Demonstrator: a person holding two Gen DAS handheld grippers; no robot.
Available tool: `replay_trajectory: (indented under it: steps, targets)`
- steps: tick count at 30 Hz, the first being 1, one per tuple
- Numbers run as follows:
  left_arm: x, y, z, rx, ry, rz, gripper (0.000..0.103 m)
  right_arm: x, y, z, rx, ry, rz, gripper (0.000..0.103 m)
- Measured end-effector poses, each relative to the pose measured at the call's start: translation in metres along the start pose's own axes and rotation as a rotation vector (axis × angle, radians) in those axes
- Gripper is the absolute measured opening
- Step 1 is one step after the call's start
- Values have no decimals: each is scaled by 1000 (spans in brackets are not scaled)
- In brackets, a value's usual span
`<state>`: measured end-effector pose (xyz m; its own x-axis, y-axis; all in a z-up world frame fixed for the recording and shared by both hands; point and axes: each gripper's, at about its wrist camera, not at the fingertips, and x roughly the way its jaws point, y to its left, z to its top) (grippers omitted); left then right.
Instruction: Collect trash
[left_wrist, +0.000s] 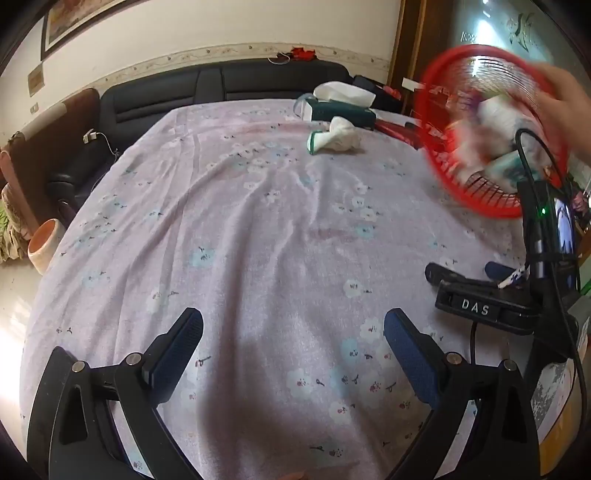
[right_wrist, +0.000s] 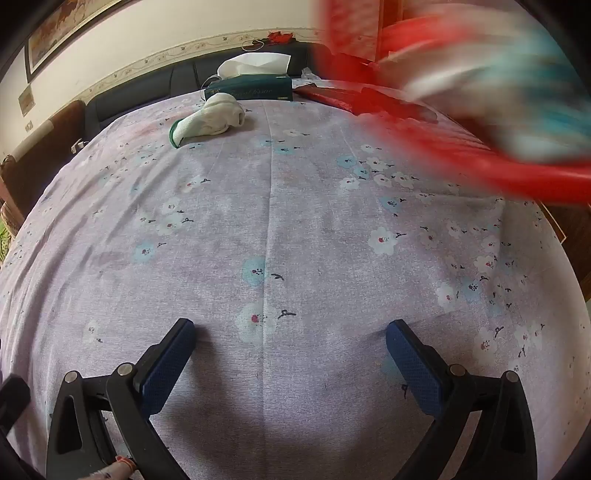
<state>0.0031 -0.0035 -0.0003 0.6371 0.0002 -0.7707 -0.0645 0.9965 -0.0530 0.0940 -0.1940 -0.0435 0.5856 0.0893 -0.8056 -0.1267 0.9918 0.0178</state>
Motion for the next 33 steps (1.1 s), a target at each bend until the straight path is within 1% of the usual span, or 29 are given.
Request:
replay_trajectory:
  steps: [1, 2, 4, 5, 7, 9, 16, 18, 22, 25, 27, 30, 33]
  targets:
    - [1, -3, 1, 6, -5, -4, 98, 0, 0, 0, 1, 2, 1, 103]
    - [-5, 1, 3, -8, -39, -26, 98, 0, 0, 0, 0, 1, 0, 103]
    - [-12, -1, -4, -2, -81, -22, 98, -1, 0, 0, -1, -1, -1, 103]
    - [-8, 1, -2, -6, -70, -35, 98, -1, 0, 0, -1, 0, -1, 103]
    - [-7, -1, -5, 10, -71, -27, 98, -1, 1, 0, -2, 0, -2, 103]
    - [-9, 0, -7, 16, -73, -34, 98, -1, 1, 0, -2, 0, -2, 103]
    - [-20, -4, -10, 13, -115, -36, 98, 3, 1, -3, -1, 2, -1, 103]
    - [-23, -4, -10, 12, -124, -40, 98, -2, 0, 0, -1, -2, -1, 103]
    - [-24, -3, -8, 5, -128, -39, 98, 0, -3, 0, -1, 0, 0, 103]
    - [-22, 3, -6, -15, -115, -46, 98, -2, -2, 1, 1, 0, -1, 103]
    - [-18, 7, -5, -27, -99, -32, 98, -1, -2, 1, 0, -1, -2, 103]
    - [-10, 13, -3, -38, -63, 17, 98, -1, -2, 0, 0, 0, -1, 103]
    - [-9, 20, -3, -56, -64, 55, 98, -2, -2, 0, 0, 0, -1, 103]
